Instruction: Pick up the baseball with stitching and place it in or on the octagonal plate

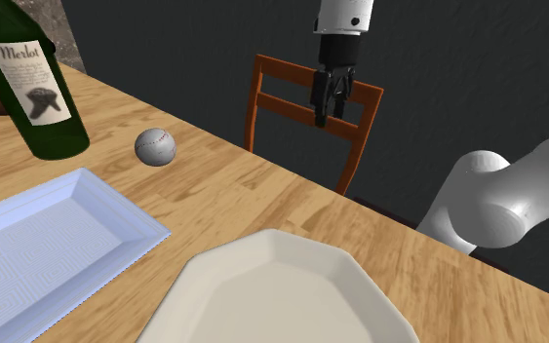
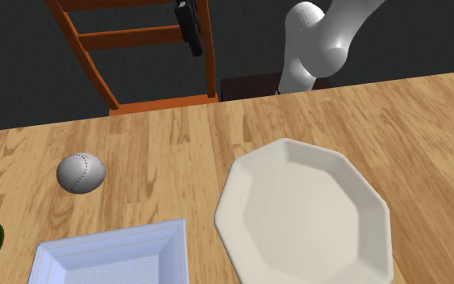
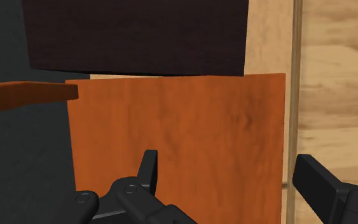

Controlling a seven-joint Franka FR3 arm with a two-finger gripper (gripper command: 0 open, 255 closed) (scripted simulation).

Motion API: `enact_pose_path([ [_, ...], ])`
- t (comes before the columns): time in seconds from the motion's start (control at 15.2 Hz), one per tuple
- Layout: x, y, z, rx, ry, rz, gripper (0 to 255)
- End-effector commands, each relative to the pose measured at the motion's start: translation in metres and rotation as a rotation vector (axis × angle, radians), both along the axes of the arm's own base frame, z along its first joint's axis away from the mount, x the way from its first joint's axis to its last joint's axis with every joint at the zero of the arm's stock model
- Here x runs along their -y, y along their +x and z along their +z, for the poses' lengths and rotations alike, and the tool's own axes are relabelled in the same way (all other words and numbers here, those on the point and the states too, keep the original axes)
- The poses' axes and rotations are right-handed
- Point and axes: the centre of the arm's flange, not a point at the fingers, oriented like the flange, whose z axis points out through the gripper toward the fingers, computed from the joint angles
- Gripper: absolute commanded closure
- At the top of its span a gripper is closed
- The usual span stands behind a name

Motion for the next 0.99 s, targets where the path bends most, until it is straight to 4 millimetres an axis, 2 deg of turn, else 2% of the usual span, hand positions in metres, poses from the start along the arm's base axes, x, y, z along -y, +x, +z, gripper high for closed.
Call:
enact_pose_path([
  [0.0,-0.025,0.019,0.003,0.000,-0.004,-0.002,0],
  [0.92,-0.173,0.136,0.003,0.000,-0.043,-0.016,0],
])
